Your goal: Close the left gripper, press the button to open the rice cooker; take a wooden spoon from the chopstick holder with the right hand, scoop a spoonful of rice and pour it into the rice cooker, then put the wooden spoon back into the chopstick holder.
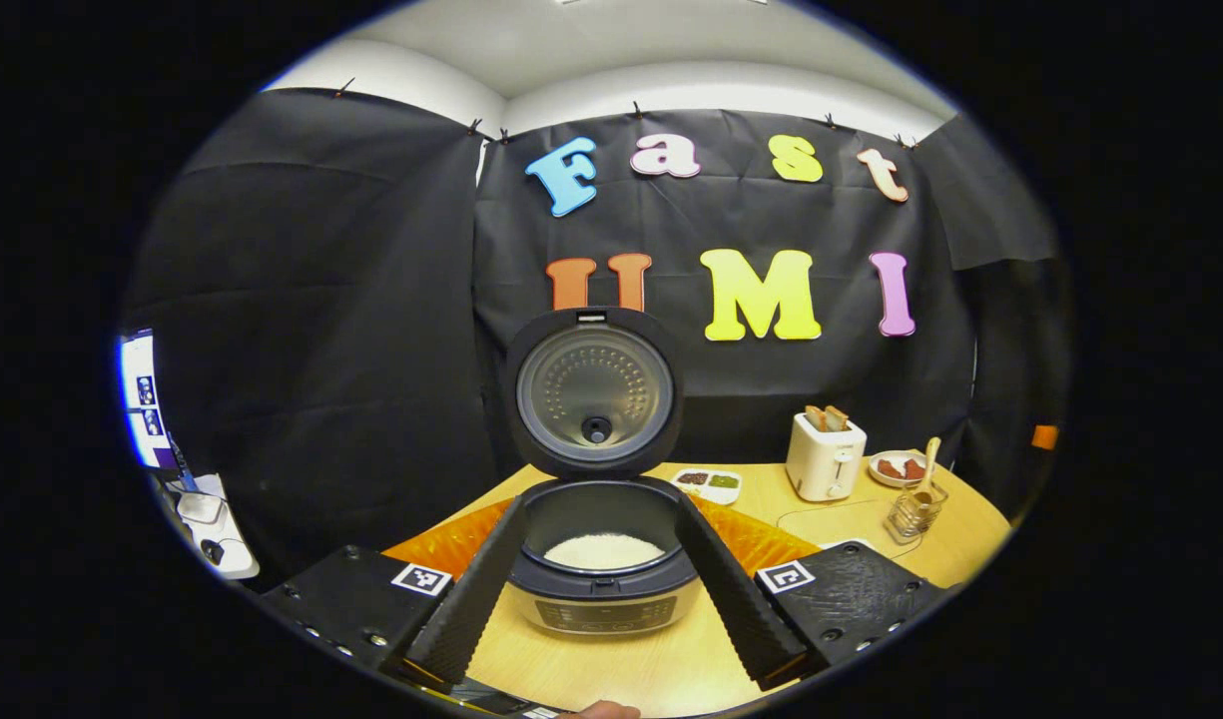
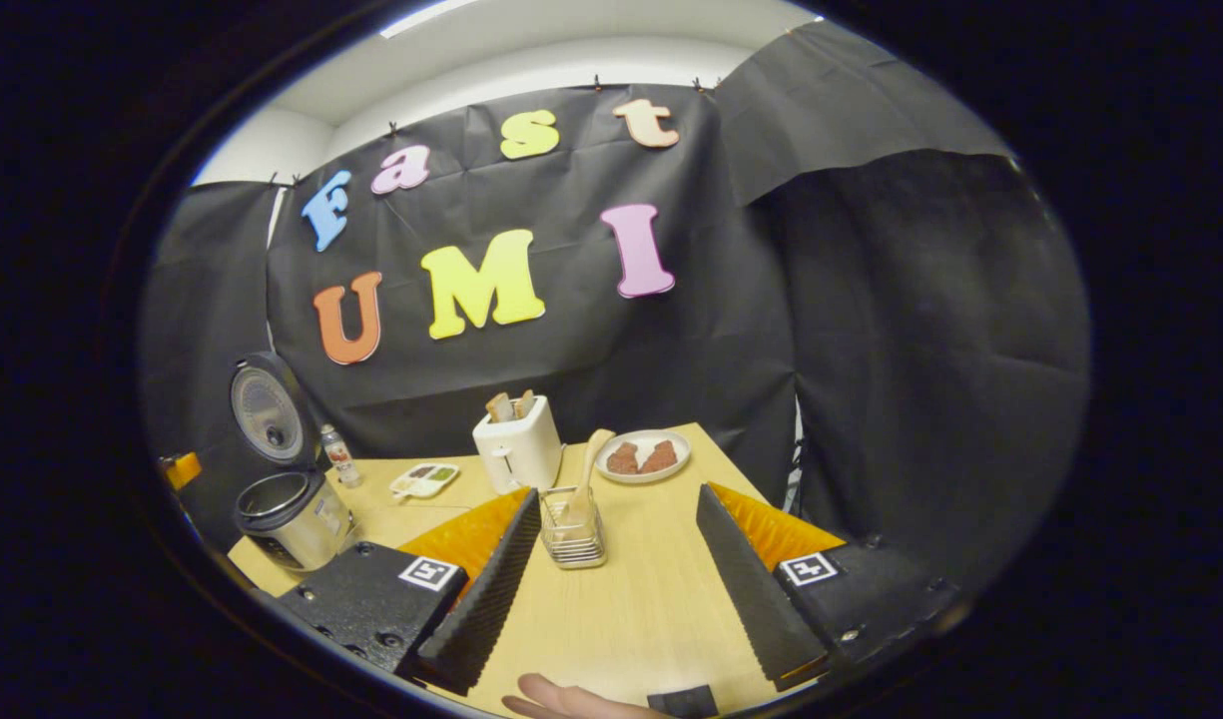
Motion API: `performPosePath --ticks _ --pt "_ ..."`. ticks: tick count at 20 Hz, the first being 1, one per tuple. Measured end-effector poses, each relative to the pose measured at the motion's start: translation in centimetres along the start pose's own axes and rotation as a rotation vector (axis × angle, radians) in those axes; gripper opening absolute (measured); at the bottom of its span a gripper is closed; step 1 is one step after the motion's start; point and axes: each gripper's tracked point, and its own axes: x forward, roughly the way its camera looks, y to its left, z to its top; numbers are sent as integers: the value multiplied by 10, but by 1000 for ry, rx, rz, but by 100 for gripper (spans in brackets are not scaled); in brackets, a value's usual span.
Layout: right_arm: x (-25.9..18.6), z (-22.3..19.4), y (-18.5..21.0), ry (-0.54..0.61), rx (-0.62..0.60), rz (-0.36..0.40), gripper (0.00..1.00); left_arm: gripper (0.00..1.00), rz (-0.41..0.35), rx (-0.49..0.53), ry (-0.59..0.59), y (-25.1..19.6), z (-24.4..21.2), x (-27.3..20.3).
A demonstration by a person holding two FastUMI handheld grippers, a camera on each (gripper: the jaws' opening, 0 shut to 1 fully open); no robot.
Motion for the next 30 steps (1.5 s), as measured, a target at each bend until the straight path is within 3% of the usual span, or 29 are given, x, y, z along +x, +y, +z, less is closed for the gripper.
performPosePath --ticks 5,6,9,14,17,18,22,24,25,27,28,30 --pt "28 7 -5 8 -2 5 96 96 -12 -11 -28 6 6 -22" --pt "37 9 -7 18 3 3 100 96 -12 -8 -34 6 6 -26" --pt "80 10 -8 36 3 9 96 96 -36 14 -18 0 -5 -32" --pt "139 -18 17 134 34 104 100 95 -32 53 1 -1 -19 -27" --pt "173 -35 34 182 45 145 95 96 0 55 46 5 -35 -21" --pt "185 -39 37 193 45 146 99 96 4 63 52 7 -39 -21" --pt "232 -58 39 264 34 107 99 96 23 41 53 12 -44 -17" --pt "254 -69 37 318 73 88 92 96 17 5 57 10 -50 -16" --pt "263 -76 39 360 106 89 96 96 19 -5 61 11 -53 -14" --pt "281 -86 51 415 161 128 89 96 14 -13 63 11 -57 -12" --pt "287 -94 58 444 160 156 93 96 13 -14 65 11 -59 -10" --pt "303 -109 53 486 109 144 90 96 8 -19 75 9 -64 -8"
